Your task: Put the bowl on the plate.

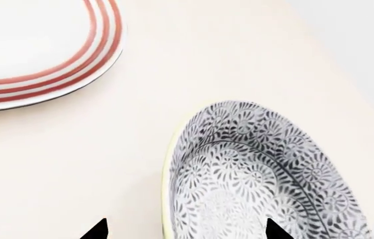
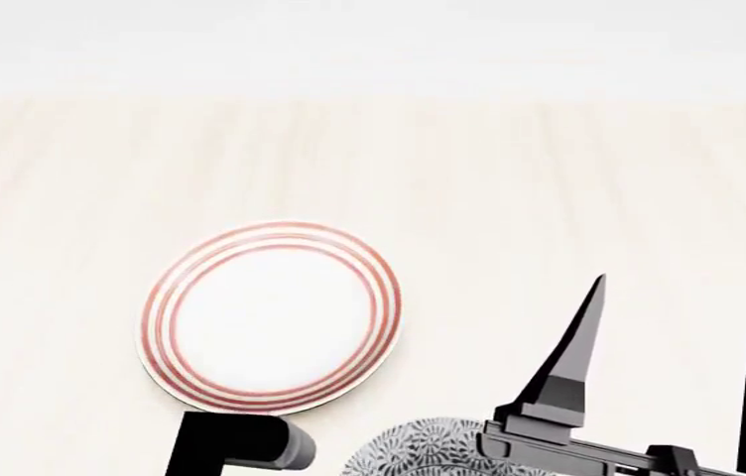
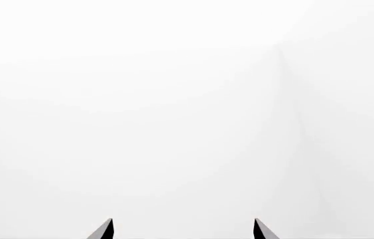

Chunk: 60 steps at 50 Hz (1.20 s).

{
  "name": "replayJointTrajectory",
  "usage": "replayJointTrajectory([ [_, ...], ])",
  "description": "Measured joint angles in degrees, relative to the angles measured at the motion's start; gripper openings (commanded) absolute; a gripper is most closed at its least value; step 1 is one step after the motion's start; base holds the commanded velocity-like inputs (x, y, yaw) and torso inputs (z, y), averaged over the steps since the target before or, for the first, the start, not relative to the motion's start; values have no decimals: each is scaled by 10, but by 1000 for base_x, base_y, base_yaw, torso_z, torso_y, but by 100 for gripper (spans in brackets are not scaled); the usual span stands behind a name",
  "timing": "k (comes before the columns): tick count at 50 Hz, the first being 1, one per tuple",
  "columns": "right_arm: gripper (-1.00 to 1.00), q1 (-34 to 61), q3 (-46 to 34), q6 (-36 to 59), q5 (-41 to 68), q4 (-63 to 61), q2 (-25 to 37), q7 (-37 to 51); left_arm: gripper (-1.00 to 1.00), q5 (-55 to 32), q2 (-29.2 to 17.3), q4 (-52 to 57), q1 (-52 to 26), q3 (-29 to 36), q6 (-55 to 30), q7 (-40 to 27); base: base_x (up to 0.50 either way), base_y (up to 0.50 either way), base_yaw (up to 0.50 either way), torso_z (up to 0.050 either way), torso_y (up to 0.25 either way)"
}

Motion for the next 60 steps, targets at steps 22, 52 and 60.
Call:
replayJointTrajectory([
  [22, 100, -2, -9, -1, 2, 3, 6, 7, 100, 51, -24, -30, -9, 57, 62, 24, 0, 0, 0, 0, 0],
  [52, 100, -6, -22, 0, 7, 7, 13, 15, -100, 108, -62, -22, -43, 122, 119, 57, 0, 0, 0, 0, 0],
  [60, 100, -6, -25, 0, 8, 7, 15, 17, -100, 150, -77, -41, -85, 139, 142, 72, 0, 0, 0, 0, 0],
])
